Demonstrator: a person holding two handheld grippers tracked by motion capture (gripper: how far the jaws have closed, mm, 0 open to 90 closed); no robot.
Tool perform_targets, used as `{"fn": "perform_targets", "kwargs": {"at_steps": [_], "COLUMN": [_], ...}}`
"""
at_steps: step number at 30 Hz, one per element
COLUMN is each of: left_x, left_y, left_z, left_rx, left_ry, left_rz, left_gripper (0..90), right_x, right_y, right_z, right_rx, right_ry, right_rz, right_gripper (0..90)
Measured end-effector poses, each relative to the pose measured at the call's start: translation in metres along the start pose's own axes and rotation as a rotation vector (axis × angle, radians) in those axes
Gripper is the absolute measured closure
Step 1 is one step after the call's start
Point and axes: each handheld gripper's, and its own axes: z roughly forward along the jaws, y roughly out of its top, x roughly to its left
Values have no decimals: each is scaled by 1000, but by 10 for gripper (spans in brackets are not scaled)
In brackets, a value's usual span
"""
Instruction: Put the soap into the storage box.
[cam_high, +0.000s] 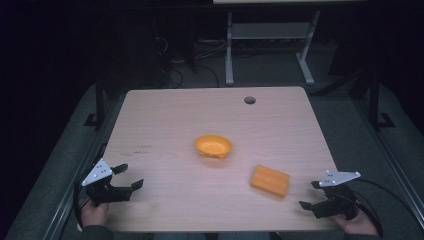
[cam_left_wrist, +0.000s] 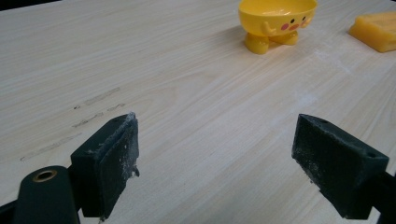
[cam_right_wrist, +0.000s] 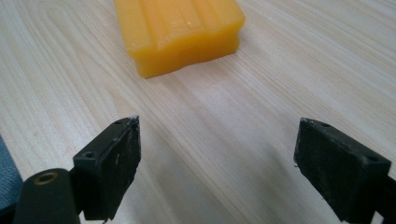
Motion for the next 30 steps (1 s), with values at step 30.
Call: {"fn": "perform_targets", "kwargs": {"at_steps": [30], "left_x": [0], "left_y": [0], "left_z": [-1], "left_rx": [1], "left_ry": [0], "left_rz": [14], "left_gripper": [143], "right_x": [9], "right_y": [58], "right_z": [13], "right_rx": [113], "right_ry": [50], "right_rz": [-108], "right_gripper": [146]}}
